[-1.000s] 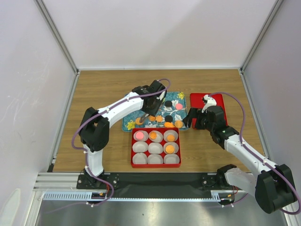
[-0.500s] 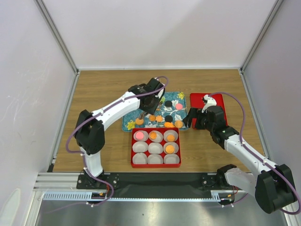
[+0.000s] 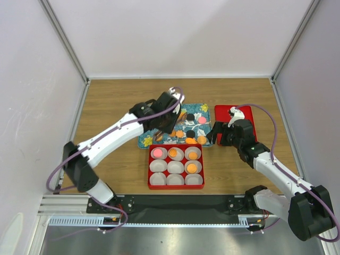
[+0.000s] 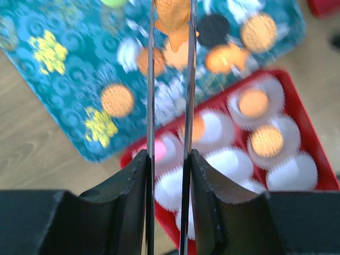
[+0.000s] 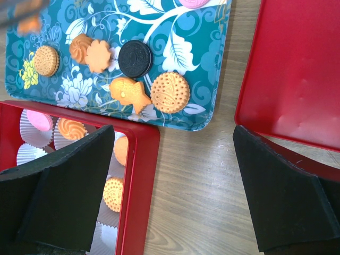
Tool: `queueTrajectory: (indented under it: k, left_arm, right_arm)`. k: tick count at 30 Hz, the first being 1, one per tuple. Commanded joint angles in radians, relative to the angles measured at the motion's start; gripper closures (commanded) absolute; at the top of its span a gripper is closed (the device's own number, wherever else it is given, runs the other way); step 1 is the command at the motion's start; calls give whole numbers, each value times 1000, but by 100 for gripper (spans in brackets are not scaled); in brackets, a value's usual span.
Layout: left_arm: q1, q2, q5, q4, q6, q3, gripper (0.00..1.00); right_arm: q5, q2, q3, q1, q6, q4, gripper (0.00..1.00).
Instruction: Pack the cookies
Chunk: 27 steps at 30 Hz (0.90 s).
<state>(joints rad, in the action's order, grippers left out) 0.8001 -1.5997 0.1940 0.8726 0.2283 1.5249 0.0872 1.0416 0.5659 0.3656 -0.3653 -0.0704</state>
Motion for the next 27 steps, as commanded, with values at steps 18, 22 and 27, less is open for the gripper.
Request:
queueTrajectory:
  k: [18, 22, 27]
  left_arm:
    - [418, 498, 74, 106, 336, -466, 65]
    - [448, 498, 73, 105, 365, -489, 65]
    - [464, 492, 73, 85, 376, -513, 64]
  right_arm:
    - [-26, 23, 23, 19, 14, 29, 0]
    - [-26, 24, 23, 19, 14, 26, 0]
    - [-24, 20, 23, 21, 16, 23, 0]
